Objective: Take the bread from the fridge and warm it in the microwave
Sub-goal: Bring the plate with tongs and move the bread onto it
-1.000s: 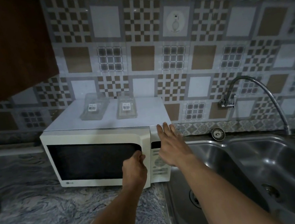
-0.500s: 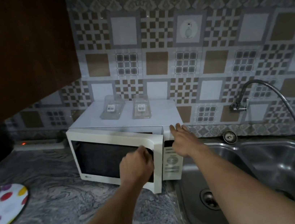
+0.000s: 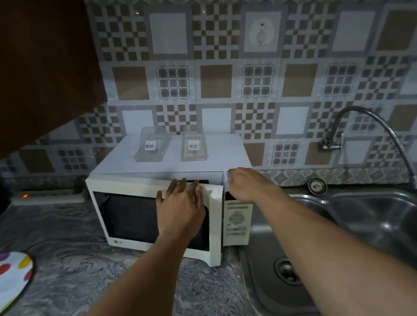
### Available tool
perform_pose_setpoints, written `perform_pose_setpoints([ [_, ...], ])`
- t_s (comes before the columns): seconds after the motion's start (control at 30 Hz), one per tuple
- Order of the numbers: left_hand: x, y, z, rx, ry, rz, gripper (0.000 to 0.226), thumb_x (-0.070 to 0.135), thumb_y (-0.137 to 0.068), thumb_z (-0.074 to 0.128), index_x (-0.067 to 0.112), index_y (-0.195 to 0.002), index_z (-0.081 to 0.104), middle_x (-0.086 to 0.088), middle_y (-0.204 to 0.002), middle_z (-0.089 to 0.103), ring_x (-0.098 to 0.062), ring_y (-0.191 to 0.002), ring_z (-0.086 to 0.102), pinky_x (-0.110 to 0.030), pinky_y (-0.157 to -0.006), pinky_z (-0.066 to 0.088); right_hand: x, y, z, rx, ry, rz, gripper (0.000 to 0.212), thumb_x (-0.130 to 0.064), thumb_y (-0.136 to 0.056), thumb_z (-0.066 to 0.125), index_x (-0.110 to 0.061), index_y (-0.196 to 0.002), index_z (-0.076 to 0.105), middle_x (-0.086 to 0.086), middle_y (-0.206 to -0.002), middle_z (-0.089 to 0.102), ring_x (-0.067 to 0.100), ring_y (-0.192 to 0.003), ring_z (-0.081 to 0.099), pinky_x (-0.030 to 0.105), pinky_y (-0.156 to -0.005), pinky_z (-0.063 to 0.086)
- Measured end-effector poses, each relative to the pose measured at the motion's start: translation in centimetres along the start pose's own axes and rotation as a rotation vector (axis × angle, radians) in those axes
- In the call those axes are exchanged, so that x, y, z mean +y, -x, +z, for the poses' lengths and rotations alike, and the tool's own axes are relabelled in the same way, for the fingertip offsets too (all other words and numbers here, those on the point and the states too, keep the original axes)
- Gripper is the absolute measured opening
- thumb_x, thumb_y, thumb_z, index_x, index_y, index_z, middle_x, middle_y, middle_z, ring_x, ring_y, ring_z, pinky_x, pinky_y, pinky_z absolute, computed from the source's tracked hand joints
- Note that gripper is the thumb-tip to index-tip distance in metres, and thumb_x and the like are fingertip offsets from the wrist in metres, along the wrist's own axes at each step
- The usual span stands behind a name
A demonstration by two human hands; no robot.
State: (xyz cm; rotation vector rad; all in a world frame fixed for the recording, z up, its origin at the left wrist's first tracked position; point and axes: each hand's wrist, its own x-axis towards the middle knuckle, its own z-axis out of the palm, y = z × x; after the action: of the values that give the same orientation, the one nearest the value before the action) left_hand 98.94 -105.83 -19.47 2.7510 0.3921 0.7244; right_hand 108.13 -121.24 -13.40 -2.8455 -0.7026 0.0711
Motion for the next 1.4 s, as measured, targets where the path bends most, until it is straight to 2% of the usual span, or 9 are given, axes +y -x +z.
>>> perform_pose_setpoints([
  [0.07, 0.5, 0.3, -0.3, 0.108, 0.055, -0.021, 0.041, 0.042, -0.1, 0.028, 0.031, -0.113, 0.066, 0.005, -0.121, 0.066, -0.019, -0.124, 0.052, -0.049, -0.104, 0.038, 0.2, -0.2, 0.0, -0.004, 0.001, -0.006, 0.028, -0.006, -0.092, 0.037, -0.006, -0.111, 0.057, 0.014, -0.12, 0.059, 0.031, -0.106, 0.055, 0.037, -0.084, 0.045],
  [0.17, 0.9, 0.5, -1.3, 0.193, 0.108, -0.098, 0.04, 0.045, -0.097, 0.035, 0.026, -0.079, 0.065, 0.007, -0.087, 0.069, -0.021, -0.088, 0.062, -0.043, -0.085, 0.049, 0.1, -0.9, 0.0, -0.009, -0.001, -0.019, 0.028, -0.01, -0.094, 0.038, -0.007, -0.112, 0.059, 0.013, -0.122, 0.059, 0.032, -0.108, 0.056, 0.042, -0.095, 0.047],
  [0.47, 0.4, 1.8, -4.8, 0.082, -0.014, -0.34, 0.027, 0.042, -0.088, 0.051, 0.023, -0.077, 0.068, 0.007, -0.068, 0.058, -0.016, -0.06, 0.052, -0.032, -0.073, 0.047, -2.6, -1.7, 0.4, -0.053, 0.092, -0.143, 0.034, -0.026, -0.098, 0.044, -0.009, -0.125, 0.055, 0.017, -0.128, 0.056, 0.036, -0.114, 0.053, 0.047, -0.102, 0.041],
  [0.6, -1.4, 3.6, -7.2, 0.081, -0.019, -0.415, 0.019, 0.034, -0.078, 0.058, 0.028, -0.091, 0.069, 0.003, -0.082, 0.066, -0.022, -0.072, 0.061, -0.032, -0.069, 0.052, -5.6, -2.4, 0.9, -0.089, 0.112, -0.187, 0.046, -0.026, -0.096, 0.044, -0.008, -0.139, 0.045, 0.018, -0.138, 0.048, 0.038, -0.125, 0.046, 0.051, -0.109, 0.035],
  [0.73, -3.5, 4.6, -9.2, 0.051, -0.072, -0.537, 0.045, 0.027, -0.072, 0.061, 0.026, -0.117, 0.068, -0.006, -0.109, 0.07, -0.031, -0.099, 0.065, -0.037, -0.081, 0.053, -8.8, -3.4, 2.1, -0.127, 0.154, -0.222, 0.057, -0.031, -0.094, 0.045, -0.009, -0.146, 0.04, 0.017, -0.146, 0.041, 0.04, -0.134, 0.037, 0.055, -0.113, 0.027],
  [0.83, -5.1, 5.0, -9.9, -0.025, -0.139, -0.564, 0.029, 0.022, -0.072, 0.064, 0.016, -0.1, 0.069, -0.011, -0.096, 0.069, -0.033, -0.085, 0.064, -0.036, -0.066, 0.052, -10.6, -4.2, 3.1, -0.138, 0.174, -0.256, 0.062, -0.036, -0.096, 0.042, -0.008, -0.15, 0.033, 0.017, -0.151, 0.034, 0.04, -0.138, 0.031, 0.058, -0.116, 0.021],
  [0.97, -7.1, 5.8, -11.3, -0.046, -0.191, -0.567, 0.027, 0.023, -0.078, 0.065, 0.01, -0.102, 0.065, -0.013, -0.097, 0.067, -0.034, -0.087, 0.064, -0.036, -0.064, 0.045, -13.2, -5.0, 4.1, -0.148, 0.166, -0.306, 0.063, -0.035, -0.099, 0.04, -0.009, -0.154, 0.024, 0.015, -0.159, 0.021, 0.042, -0.144, 0.02, 0.058, -0.118, 0.015],
  [1.2, -10.1, 7.1, -12.4, -0.045, -0.224, -0.543, 0.027, 0.018, -0.082, 0.052, 0.014, -0.108, 0.058, -0.009, -0.114, 0.063, -0.035, -0.102, 0.061, -0.038, -0.077, 0.045, -16.9, -6.5, 5.1, -0.185, 0.156, -0.317, 0.069, -0.025, -0.099, 0.038, -0.015, -0.159, 0.005, 0.01, -0.166, 0.001, 0.045, -0.149, 0.002, 0.058, -0.12, 0.005],
  [1.4, -13.4, 8.0, -13.1, -0.082, -0.306, -0.447, 0.052, 0.021, -0.082, 0.047, 0.013, -0.133, 0.052, -0.006, -0.147, 0.048, -0.027, -0.13, 0.049, -0.046, -0.109, 0.035, -20.3, -7.1, 6.0, -0.214, 0.181, -0.354, 0.068, -0.028, -0.102, 0.033, -0.02, -0.159, -0.004, 0.005, -0.167, -0.011, 0.042, -0.15, -0.007, 0.061, -0.119, 0.0],
])
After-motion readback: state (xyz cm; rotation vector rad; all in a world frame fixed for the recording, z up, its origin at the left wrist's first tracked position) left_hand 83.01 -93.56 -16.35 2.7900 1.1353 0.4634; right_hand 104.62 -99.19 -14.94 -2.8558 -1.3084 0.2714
